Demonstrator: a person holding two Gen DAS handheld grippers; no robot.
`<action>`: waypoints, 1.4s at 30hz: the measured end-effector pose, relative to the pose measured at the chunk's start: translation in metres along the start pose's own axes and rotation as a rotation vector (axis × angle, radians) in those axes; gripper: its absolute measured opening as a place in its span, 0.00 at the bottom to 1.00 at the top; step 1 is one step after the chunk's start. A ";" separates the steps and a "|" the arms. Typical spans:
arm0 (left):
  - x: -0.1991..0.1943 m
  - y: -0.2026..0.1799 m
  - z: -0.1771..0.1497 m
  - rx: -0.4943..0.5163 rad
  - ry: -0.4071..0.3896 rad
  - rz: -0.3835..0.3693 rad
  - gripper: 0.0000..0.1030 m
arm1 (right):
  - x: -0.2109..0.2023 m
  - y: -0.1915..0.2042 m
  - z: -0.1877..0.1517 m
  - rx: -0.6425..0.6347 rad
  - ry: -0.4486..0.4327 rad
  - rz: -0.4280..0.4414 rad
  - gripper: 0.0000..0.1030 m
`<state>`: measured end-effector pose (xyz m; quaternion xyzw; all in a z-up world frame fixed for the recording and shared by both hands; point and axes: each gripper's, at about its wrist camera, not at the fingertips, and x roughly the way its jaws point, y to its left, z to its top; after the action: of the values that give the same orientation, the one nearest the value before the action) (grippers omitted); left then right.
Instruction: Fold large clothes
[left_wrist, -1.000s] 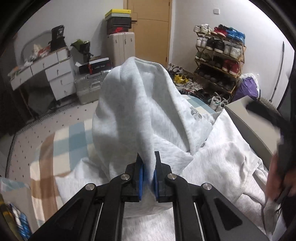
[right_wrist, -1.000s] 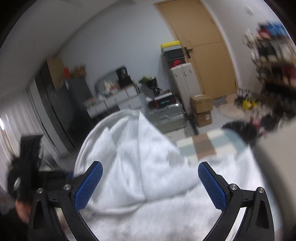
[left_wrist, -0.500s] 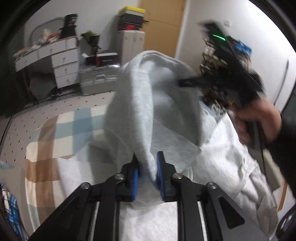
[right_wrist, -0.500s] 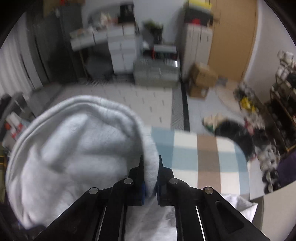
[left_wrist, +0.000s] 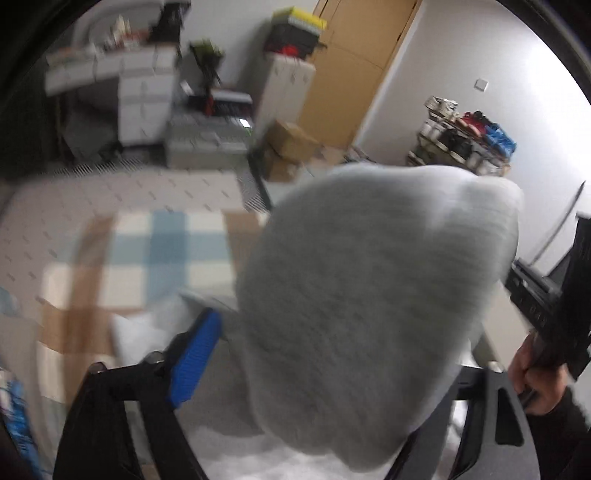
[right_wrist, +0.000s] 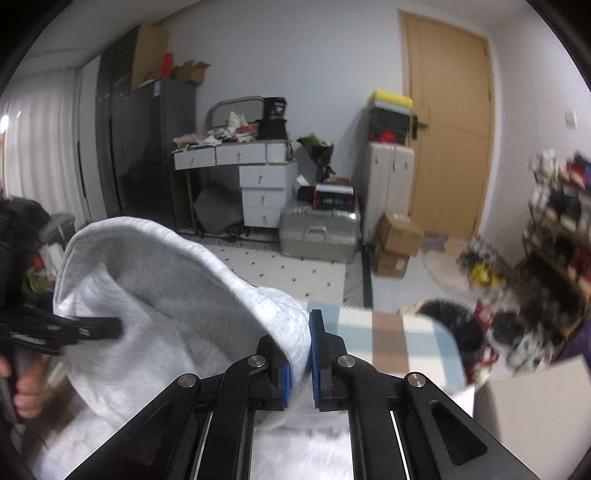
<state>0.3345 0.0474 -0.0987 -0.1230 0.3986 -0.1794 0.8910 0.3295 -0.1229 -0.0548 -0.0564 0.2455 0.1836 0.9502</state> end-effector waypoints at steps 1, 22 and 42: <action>0.007 -0.001 0.001 -0.005 0.030 0.012 0.08 | -0.002 -0.004 -0.004 0.022 0.010 0.006 0.08; -0.015 -0.081 -0.156 0.328 0.222 -0.164 0.07 | -0.024 -0.041 -0.141 0.103 0.461 0.119 0.10; -0.077 -0.065 -0.196 0.265 0.184 -0.513 0.74 | -0.133 -0.021 -0.099 0.093 0.358 0.313 0.69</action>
<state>0.1246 0.0056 -0.1522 -0.0853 0.4066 -0.4594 0.7851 0.1857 -0.2049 -0.0762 -0.0052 0.4238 0.3041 0.8532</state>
